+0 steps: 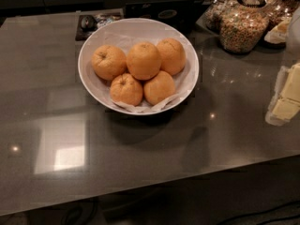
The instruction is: Pick orange from white bowl
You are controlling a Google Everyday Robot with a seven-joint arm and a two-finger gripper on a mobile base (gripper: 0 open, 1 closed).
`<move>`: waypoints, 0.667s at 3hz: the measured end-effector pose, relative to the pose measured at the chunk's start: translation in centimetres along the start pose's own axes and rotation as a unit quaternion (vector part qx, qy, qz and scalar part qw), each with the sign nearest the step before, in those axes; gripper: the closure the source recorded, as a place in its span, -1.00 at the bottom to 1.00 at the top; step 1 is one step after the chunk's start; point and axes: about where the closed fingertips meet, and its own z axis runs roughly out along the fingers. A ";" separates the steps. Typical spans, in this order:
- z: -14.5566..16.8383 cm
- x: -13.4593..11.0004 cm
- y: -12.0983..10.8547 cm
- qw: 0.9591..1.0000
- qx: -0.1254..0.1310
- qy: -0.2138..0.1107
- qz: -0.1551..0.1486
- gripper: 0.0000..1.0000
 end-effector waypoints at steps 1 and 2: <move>0.0 0.0 0.0 1.000 0.000 0.000 0.000 -1.00; -0.2 -0.8 -0.1 1.000 0.004 0.024 -0.006 -1.00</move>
Offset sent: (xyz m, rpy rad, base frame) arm 0.0024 0.0163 0.0049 -0.1310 0.0369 -0.0031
